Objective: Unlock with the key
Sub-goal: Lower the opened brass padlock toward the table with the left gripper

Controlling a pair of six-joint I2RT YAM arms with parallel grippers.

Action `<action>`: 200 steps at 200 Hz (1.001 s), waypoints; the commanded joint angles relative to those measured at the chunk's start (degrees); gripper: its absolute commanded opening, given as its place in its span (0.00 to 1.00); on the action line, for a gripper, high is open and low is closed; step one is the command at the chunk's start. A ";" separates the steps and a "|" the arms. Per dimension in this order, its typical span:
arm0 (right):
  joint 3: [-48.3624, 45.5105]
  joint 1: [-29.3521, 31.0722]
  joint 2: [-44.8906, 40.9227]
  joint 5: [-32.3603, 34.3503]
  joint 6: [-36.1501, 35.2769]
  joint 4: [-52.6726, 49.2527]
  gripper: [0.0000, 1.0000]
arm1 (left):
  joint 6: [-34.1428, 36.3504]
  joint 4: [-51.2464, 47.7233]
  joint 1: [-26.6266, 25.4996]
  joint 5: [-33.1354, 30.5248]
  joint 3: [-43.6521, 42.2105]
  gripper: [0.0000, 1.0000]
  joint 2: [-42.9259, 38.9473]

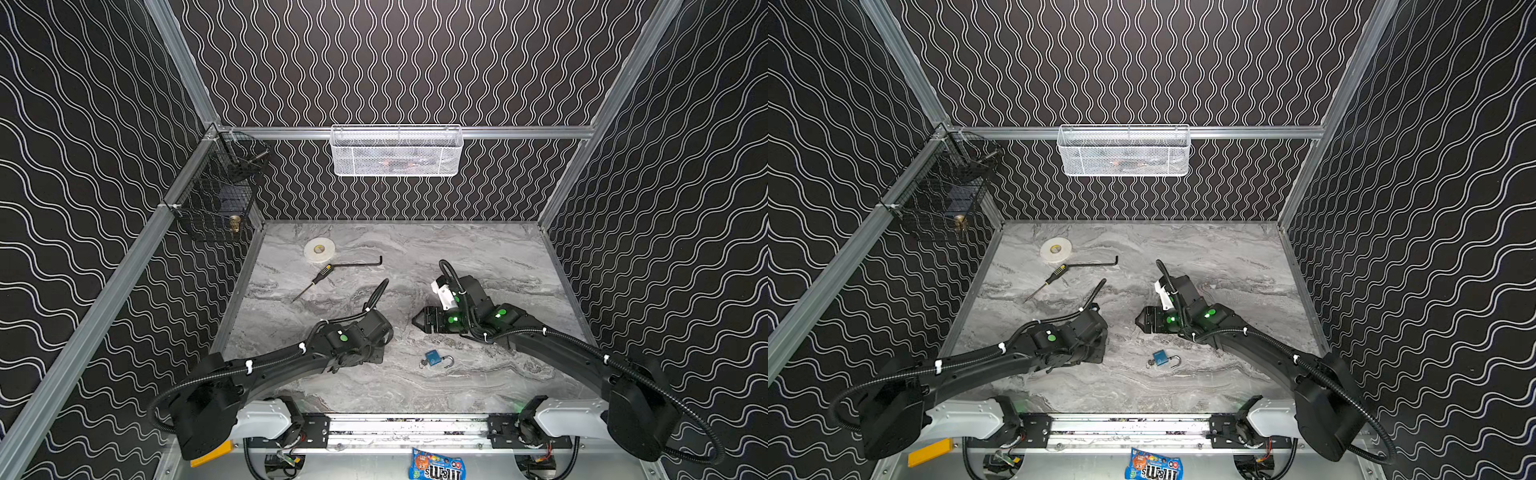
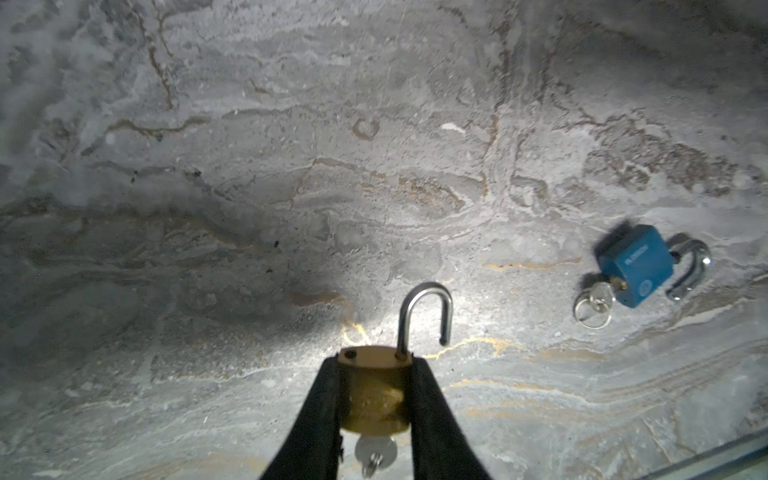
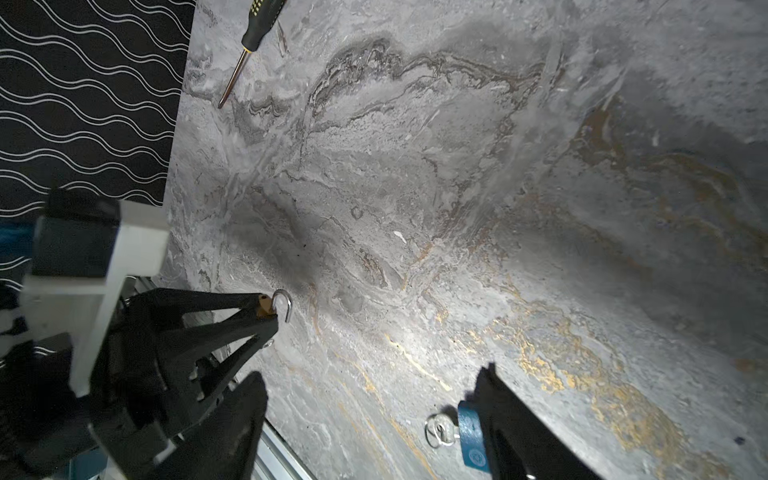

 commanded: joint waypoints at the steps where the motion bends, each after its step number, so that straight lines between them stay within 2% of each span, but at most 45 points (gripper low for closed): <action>1: -0.69 0.04 -0.26 0.27 1.98 3.85 0.80 | -3.00 1.81 -0.07 0.40 -1.11 0.02 1.51; 125: -2.43 -0.04 0.08 1.00 2.39 5.25 0.81 | -4.97 5.03 -0.03 0.75 -4.50 0.20 8.34; 150: -2.28 -0.04 0.49 0.72 2.25 5.29 0.80 | -5.13 4.93 -0.03 0.49 -4.59 0.26 9.03; 200: -2.06 -0.13 -0.01 0.81 2.17 5.12 0.81 | -6.44 5.60 -0.03 -0.89 -5.71 0.46 8.07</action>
